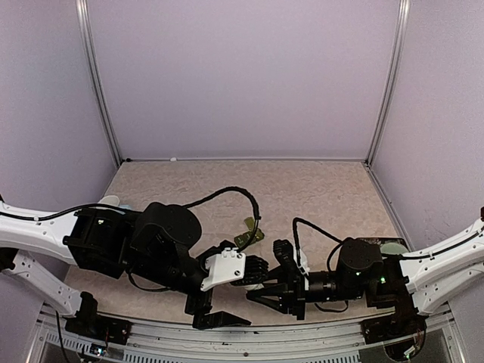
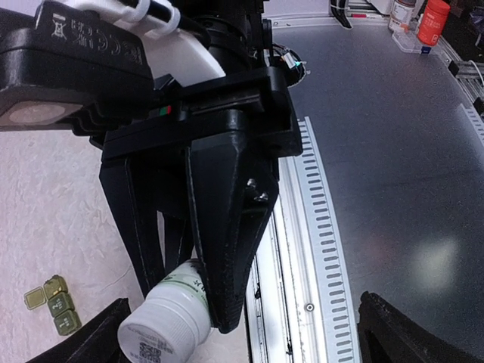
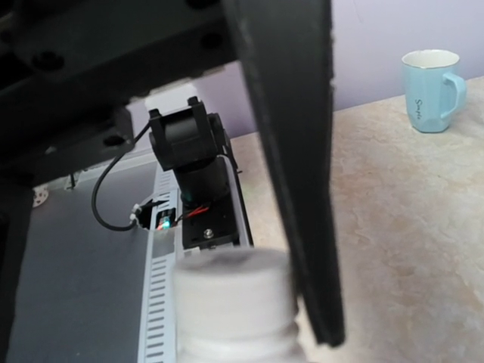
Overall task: Sort the pills into containers
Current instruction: Screw the lid of the pill bottle onto the pill bottle.
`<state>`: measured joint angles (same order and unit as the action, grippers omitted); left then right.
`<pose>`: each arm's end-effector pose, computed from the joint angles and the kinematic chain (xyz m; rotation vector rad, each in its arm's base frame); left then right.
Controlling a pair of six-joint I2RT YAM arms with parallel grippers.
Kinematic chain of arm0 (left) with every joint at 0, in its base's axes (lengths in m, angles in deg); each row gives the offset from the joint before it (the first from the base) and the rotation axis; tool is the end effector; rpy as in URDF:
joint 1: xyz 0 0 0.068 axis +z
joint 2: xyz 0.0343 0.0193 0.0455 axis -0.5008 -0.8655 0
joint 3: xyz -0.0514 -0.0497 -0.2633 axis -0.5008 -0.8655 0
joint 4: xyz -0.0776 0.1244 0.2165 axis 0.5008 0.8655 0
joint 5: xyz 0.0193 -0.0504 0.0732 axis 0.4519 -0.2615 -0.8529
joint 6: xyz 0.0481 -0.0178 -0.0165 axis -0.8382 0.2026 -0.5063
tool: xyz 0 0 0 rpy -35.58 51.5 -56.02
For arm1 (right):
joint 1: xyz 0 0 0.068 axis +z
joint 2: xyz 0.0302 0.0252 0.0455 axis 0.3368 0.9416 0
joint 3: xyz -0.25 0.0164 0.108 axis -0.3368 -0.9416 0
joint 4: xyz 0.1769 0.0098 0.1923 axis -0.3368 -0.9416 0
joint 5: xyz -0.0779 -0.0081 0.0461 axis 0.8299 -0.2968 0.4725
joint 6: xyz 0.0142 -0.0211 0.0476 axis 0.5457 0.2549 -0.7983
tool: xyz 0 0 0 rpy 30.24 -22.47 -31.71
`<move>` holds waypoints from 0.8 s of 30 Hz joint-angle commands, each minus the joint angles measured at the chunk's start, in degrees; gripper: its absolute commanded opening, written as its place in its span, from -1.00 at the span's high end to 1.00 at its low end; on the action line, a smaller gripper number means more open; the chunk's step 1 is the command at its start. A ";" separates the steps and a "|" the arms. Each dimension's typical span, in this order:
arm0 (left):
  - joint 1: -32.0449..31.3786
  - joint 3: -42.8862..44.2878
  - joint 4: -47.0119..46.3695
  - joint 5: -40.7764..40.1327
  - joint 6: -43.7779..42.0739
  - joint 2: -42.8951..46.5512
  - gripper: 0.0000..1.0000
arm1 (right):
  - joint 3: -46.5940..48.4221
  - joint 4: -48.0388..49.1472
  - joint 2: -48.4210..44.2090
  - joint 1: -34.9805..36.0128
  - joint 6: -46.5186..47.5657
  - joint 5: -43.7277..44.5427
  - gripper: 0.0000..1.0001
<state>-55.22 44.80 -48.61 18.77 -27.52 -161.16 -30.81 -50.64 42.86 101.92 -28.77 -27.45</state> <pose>0.0213 -0.2925 0.3242 1.7632 1.5109 -0.7831 0.0330 0.2541 0.2422 -1.0393 1.5442 1.2942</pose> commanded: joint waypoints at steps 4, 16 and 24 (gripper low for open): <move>-1.97 2.88 -0.14 5.45 -1.53 -0.61 -0.97 | 1.84 0.80 0.89 -1.09 0.08 2.21 0.67; -2.70 3.35 -2.19 6.42 -1.45 -0.78 -0.97 | 2.53 1.46 1.57 -1.50 0.69 1.76 0.68; 0.06 -0.07 -8.25 3.53 2.62 2.80 -0.98 | -0.24 6.42 0.36 -1.55 1.93 -0.98 0.68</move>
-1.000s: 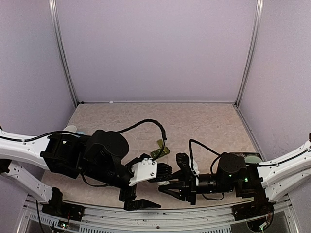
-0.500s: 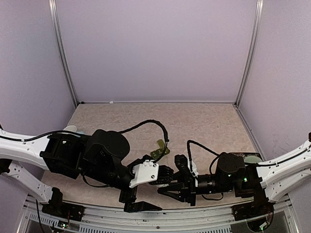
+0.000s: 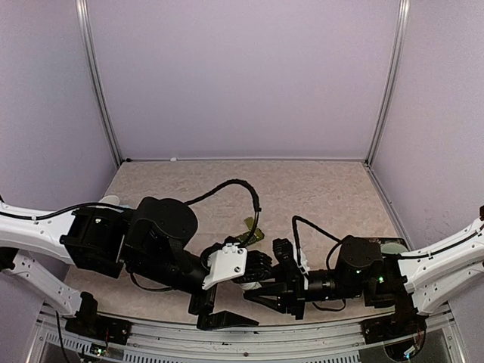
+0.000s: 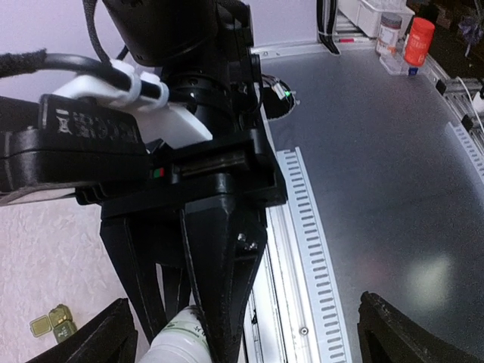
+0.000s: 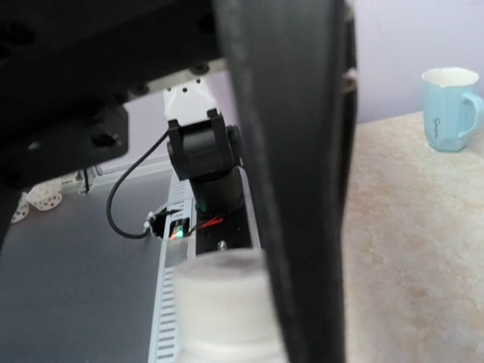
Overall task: Sort the pills into containers
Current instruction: Screw the lid of the pill bottle onto the pill bottle.
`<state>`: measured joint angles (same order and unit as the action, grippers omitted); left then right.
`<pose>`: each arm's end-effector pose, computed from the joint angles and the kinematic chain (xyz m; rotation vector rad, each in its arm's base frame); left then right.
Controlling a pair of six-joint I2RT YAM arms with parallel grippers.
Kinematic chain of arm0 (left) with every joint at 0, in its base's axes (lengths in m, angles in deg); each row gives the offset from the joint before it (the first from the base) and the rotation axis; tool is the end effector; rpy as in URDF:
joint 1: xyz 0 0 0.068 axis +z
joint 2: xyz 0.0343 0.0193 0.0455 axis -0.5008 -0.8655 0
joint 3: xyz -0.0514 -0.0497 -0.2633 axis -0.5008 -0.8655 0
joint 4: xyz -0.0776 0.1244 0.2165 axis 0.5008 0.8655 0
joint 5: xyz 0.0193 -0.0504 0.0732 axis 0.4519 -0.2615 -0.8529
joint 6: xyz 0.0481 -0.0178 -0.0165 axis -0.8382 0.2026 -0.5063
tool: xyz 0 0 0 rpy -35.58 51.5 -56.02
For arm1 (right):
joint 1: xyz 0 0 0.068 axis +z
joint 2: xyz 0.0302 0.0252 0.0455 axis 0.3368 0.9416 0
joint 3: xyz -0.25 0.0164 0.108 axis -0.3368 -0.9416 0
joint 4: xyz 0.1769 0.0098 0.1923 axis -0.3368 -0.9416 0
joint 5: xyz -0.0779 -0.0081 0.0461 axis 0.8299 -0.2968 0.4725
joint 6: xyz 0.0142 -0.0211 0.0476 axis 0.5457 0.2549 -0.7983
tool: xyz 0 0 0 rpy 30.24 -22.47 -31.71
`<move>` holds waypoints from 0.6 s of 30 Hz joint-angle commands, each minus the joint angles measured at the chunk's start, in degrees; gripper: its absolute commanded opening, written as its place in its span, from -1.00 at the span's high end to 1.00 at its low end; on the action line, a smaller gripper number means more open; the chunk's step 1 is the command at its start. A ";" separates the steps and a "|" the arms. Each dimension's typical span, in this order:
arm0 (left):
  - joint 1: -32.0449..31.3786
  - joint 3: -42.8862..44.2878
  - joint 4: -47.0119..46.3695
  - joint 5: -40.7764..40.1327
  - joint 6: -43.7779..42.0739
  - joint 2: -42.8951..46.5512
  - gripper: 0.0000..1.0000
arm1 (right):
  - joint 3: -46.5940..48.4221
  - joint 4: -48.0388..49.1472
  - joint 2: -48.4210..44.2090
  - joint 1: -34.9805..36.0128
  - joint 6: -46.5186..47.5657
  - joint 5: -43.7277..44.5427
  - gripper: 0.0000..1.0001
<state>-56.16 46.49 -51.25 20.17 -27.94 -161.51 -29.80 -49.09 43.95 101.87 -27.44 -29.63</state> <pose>0.0159 -0.2981 0.3368 1.7462 1.4357 -0.8490 0.0326 0.2589 0.2466 -1.0704 1.4942 1.3202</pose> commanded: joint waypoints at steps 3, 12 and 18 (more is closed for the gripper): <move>4.43 -6.43 -11.80 3.85 7.07 7.81 -0.98 | -4.74 9.12 -3.73 -1.54 0.81 2.57 0.68; 9.98 -14.74 -32.36 9.83 23.49 11.68 -0.98 | -7.24 13.98 -8.73 -1.56 4.28 10.02 0.68; 10.02 -15.02 -38.96 11.45 27.24 7.38 -0.97 | -5.42 15.44 -6.53 -1.51 4.69 10.32 0.68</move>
<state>-46.46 32.52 -82.29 29.09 -5.14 -152.19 -36.97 -36.74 36.21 100.87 -23.76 -21.06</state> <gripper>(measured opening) 0.988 0.237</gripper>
